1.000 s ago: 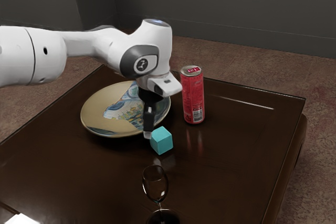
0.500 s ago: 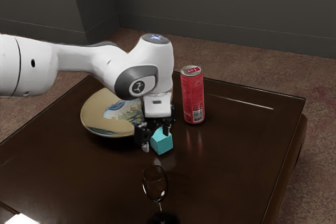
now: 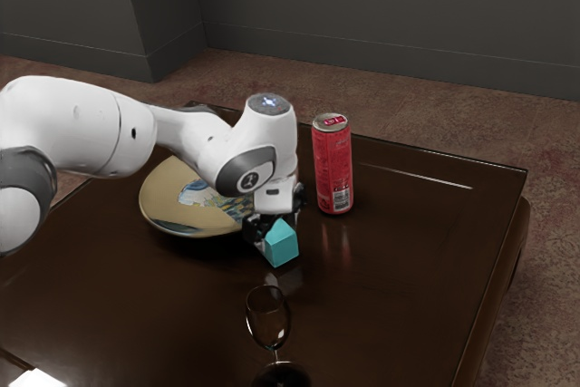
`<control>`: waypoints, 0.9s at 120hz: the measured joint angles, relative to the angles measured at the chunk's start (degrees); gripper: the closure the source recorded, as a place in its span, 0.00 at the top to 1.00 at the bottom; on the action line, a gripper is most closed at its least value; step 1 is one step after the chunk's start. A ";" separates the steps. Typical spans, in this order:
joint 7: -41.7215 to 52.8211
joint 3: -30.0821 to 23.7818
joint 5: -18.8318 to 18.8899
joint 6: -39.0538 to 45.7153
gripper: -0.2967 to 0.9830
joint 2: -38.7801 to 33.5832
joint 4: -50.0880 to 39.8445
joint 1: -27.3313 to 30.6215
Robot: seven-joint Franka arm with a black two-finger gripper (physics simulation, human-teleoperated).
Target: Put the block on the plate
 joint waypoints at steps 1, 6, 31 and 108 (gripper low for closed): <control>0.07 0.05 0.03 0.19 0.77 0.08 0.00 0.01; 0.39 0.24 0.14 1.04 0.77 0.41 -0.01 0.04; 1.66 0.58 -0.17 4.86 0.72 1.34 -0.69 0.75; 3.35 0.19 -1.72 8.80 0.52 -0.86 -2.25 0.09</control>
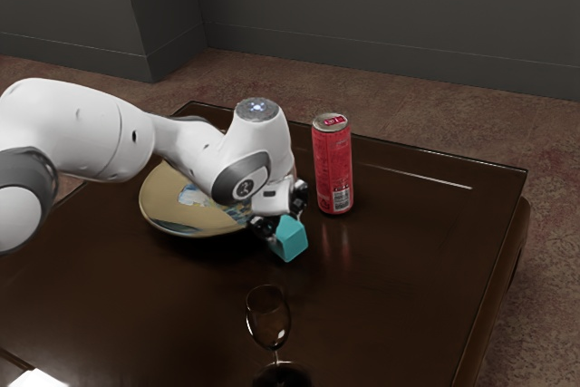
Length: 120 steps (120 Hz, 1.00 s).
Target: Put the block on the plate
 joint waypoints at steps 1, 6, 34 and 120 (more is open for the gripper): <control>0.01 -0.02 -0.01 -0.02 0.52 -0.17 -0.02 -0.01; 0.03 -0.07 -0.26 -0.23 0.51 -1.76 -0.88 -0.03; -0.09 0.33 -1.57 -4.84 0.49 -9.80 0.67 5.88; -18.23 4.81 -4.33 -30.12 0.72 -15.64 16.42 3.22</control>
